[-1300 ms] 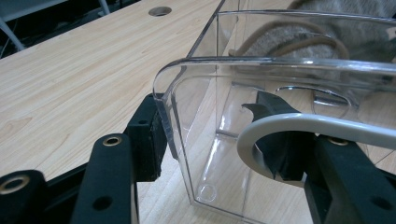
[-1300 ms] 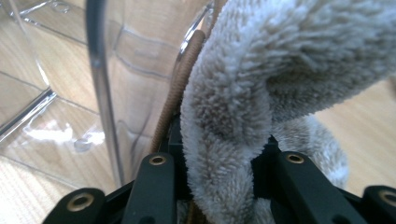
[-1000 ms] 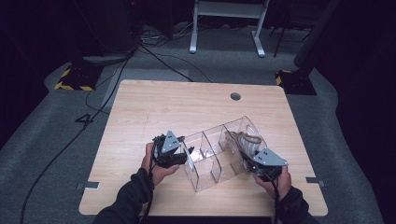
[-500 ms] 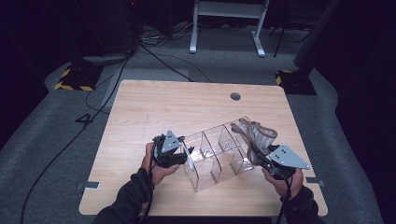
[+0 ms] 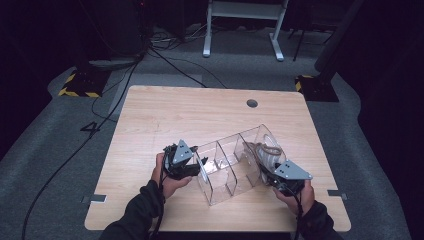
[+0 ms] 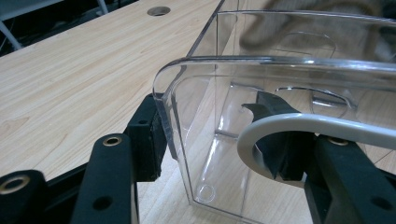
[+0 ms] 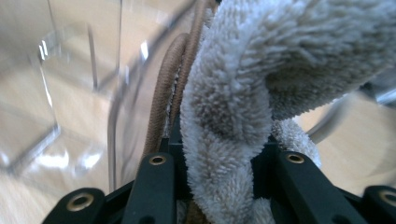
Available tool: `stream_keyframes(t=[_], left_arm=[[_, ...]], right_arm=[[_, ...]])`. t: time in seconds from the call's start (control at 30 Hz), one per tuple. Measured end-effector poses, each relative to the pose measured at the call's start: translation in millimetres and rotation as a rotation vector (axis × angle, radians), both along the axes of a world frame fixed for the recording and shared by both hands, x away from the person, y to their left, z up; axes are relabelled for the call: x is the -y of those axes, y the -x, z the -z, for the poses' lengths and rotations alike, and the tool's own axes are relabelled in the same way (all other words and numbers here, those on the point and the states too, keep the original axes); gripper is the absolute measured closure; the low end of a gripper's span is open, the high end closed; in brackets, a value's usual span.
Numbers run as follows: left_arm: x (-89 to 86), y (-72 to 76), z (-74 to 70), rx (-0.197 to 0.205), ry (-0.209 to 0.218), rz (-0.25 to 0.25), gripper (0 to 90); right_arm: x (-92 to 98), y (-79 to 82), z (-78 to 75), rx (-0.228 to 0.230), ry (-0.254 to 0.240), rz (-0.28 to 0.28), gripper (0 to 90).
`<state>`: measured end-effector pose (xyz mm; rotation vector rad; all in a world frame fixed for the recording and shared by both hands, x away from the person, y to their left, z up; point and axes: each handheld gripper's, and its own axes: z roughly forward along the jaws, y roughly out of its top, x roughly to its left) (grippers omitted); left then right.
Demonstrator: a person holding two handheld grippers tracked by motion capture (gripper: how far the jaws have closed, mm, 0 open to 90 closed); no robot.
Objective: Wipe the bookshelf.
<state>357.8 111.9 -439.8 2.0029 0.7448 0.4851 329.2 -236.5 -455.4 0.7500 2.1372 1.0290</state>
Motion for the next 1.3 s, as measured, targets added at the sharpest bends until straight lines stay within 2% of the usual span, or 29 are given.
stream_keyframes(t=[0.17, 0.3, 0.37, 0.43, 0.5, 0.57, 0.67, 0.77, 0.83, 0.97, 1.13, 1.17, 1.2, 1.27, 1.3], left_arm=[[0.0, 0.0, -0.1, 0.0, -0.001, -0.001, 46.7], [0.1, 0.0, 0.0, -0.001, 0.0, -0.001, 46.8], [0.1, 0.0, -0.1, 0.0, -0.001, -0.001, 46.7], [-0.1, -0.1, 0.0, -0.001, 0.0, 0.0, 46.7], [-0.1, -0.4, -0.1, 0.001, -0.003, 0.0, 46.7], [0.3, -0.3, 0.1, -0.003, 0.0, -0.001, 46.7], [0.4, -0.4, 0.2, -0.003, 0.0, -0.002, 46.7], [0.6, -0.2, 0.2, -0.002, 0.0, -0.004, 46.7], [0.6, -0.3, 0.2, -0.001, 0.0, -0.003, 46.7], [0.8, -0.2, 0.2, 0.0, -0.002, -0.004, 46.7], [0.8, -0.1, 0.1, -0.001, -0.002, -0.005, 46.7], [0.9, -0.2, 0.1, 0.001, -0.003, -0.005, 46.7], [0.9, -0.1, 0.1, 0.0, -0.002, -0.004, 46.7], [0.8, -0.2, 0.1, 0.001, -0.003, -0.003, 46.7], [0.8, -0.1, 0.1, 0.0, -0.003, -0.004, 46.7]], right_arm=[[-5.7, -5.9, 25.2, -0.08, 0.051, -0.013, 69.4], [-13.0, -6.3, 32.2, -0.082, 0.092, -0.023, 69.3], [-11.7, -6.7, 28.5, -0.077, 0.083, -0.021, 69.3], [-8.7, -6.0, 19.5, -0.048, 0.055, -0.02, 69.3], [-4.6, -4.9, 5.4, 0.0, 0.013, -0.016, 69.3], [-0.6, -0.7, -11.5, 0.068, -0.026, -0.012, 69.2], [3.4, 5.7, -28.9, 0.135, -0.076, -0.003, 69.3], [6.4, 11.7, -39.5, 0.196, -0.106, 0.005, 69.2], [8.2, 12.2, -40.5, 0.205, -0.12, 0.011, 69.2], [5.9, 8.4, -29.7, 0.158, -0.081, -0.003, 69.2], [-0.4, 0.2, 2.8, 0.019, 0.005, -0.01, 69.2], [-0.4, 0.2, 2.8, 0.019, 0.005, -0.01, 69.2], [-2.9, -4.0, 16.1, -0.035, 0.041, -0.017, 69.2], [-5.8, -7.0, 24.1, -0.082, 0.058, -0.026, 69.1], [-7.4, -8.0, 26.5, -0.091, 0.068, -0.033, 69.1]])
